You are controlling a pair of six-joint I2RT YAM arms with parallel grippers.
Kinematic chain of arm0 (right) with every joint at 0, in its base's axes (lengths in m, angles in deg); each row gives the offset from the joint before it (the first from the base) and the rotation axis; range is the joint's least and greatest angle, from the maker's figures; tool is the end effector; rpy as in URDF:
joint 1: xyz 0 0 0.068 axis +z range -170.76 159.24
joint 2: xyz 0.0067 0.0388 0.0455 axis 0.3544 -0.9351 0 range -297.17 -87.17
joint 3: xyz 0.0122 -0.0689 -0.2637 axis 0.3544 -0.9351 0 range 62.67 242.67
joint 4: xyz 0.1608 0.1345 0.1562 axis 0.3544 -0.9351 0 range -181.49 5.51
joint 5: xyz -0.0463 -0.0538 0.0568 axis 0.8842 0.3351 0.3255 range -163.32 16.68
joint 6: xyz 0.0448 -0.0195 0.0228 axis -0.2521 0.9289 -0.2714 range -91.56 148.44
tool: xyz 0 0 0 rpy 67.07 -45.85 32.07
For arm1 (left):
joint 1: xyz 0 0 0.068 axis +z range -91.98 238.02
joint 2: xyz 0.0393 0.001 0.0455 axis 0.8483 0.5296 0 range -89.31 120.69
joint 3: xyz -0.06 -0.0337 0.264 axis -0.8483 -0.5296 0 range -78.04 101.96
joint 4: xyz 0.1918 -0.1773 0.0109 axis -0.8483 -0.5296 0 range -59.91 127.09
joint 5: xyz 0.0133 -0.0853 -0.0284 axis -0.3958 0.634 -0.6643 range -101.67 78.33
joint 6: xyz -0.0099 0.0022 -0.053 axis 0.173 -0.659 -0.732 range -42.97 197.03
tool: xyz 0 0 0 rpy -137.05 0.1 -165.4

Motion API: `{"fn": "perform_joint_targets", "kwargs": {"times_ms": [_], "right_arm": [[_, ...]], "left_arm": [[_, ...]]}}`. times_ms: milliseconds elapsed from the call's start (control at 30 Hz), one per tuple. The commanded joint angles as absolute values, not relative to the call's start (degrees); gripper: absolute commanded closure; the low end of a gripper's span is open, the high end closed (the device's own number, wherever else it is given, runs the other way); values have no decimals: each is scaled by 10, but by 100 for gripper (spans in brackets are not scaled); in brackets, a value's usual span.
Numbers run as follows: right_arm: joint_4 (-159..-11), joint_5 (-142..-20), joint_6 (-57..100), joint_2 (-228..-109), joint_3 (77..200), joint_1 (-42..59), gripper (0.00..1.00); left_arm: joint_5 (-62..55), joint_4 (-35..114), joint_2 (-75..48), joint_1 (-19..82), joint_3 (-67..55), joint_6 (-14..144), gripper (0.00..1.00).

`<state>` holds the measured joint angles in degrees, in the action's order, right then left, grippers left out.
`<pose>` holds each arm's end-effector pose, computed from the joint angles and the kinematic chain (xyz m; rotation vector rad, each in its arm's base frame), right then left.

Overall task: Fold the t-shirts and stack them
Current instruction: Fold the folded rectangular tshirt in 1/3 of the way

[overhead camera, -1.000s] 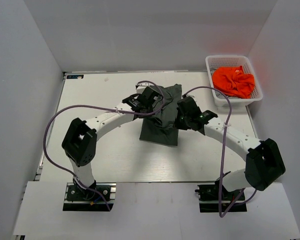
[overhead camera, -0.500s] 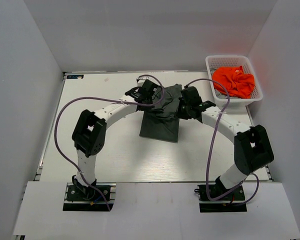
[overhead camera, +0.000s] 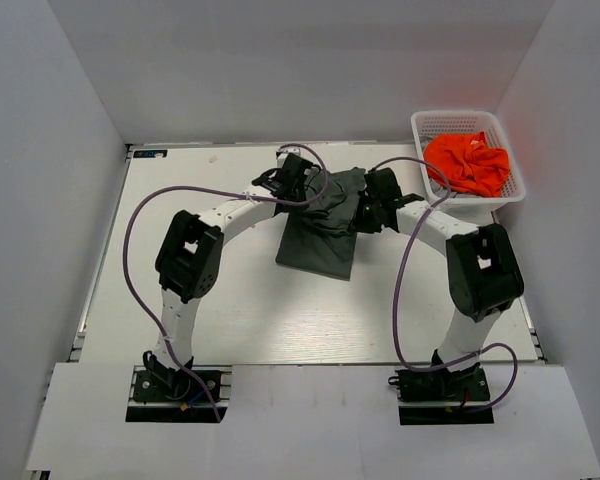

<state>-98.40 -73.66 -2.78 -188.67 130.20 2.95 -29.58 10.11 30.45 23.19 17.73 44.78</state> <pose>0.3504 0.1541 0.2038 0.1580 2.4505 0.4426 0.3897 -0.2578 0.2140 -0.0801 2.4072 -0.1550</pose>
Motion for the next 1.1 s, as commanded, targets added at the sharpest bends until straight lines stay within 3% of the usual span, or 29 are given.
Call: {"fn": "perform_joint_targets", "kwargs": {"times_ms": [0,33,100,133,167,233,367,600,1067], "right_arm": [[-946,-750,-25,-1920,1343,16,84],[-941,-751,-21,-1927,1349,3,73],[-932,-773,-10,-1960,1388,1,55],[-942,-785,-6,-1968,1422,-11,46],[-959,-810,-3,-1973,1447,-12,40],[-960,-832,1,-1967,1453,-10,10],[-902,-873,6,-1886,1366,-4,10],[-874,-936,26,-1849,1282,38,10],[-890,-848,2,-1952,1337,83,10]], "left_arm": [[-272,175,301,239,186,496,57],[-272,200,307,245,186,504,41],[-283,209,314,252,205,512,21],[-301,181,325,261,247,517,0],[-309,164,325,261,268,517,0],[-309,113,330,269,308,517,0],[-302,112,251,269,216,505,0],[-281,162,25,269,-92,452,0],[-298,76,-121,269,-235,402,0]]}}
